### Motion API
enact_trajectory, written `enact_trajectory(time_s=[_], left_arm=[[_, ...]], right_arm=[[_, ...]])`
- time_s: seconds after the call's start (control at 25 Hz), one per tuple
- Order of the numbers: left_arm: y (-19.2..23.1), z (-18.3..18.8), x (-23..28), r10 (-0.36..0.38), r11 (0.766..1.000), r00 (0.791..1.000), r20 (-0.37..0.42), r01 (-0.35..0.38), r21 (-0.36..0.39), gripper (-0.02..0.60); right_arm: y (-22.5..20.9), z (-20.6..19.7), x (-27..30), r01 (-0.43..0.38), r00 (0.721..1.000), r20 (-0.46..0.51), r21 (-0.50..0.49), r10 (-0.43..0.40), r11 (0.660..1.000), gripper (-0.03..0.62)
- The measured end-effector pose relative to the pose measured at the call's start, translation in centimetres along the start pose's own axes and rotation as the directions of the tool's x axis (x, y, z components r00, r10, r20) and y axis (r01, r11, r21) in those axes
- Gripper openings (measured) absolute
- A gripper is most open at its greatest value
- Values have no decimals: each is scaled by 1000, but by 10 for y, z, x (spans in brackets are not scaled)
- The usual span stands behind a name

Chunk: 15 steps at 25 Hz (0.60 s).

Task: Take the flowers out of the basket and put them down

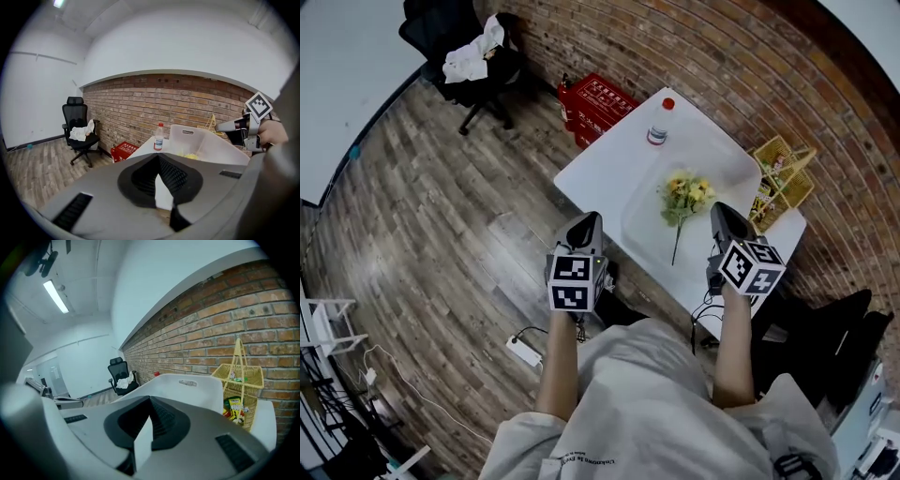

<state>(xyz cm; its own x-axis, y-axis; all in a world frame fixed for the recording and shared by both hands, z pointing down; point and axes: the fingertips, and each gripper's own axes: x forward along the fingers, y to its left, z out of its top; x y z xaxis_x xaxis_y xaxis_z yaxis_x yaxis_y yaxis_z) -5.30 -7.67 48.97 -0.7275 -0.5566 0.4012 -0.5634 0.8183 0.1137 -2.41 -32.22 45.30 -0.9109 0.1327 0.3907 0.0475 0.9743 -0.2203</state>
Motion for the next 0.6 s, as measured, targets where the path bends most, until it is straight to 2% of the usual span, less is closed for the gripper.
enact_trajectory(time_s=[0.16,0.44,0.6], left_arm=[[5,22,21,-22,1000,1000,4,22,22,25],[13,43,66,-62,995,998,-33,65,75,25],[22,52,90,-77,987,995,-64,85,135,25]], right_arm=[[2,3,28,-1,999,-35,14,1,1000,-3],[-23,-2,67,39,998,-58,83,-34,996,-3],[-33,-7,93,62,996,-65,127,-55,990,-3]])
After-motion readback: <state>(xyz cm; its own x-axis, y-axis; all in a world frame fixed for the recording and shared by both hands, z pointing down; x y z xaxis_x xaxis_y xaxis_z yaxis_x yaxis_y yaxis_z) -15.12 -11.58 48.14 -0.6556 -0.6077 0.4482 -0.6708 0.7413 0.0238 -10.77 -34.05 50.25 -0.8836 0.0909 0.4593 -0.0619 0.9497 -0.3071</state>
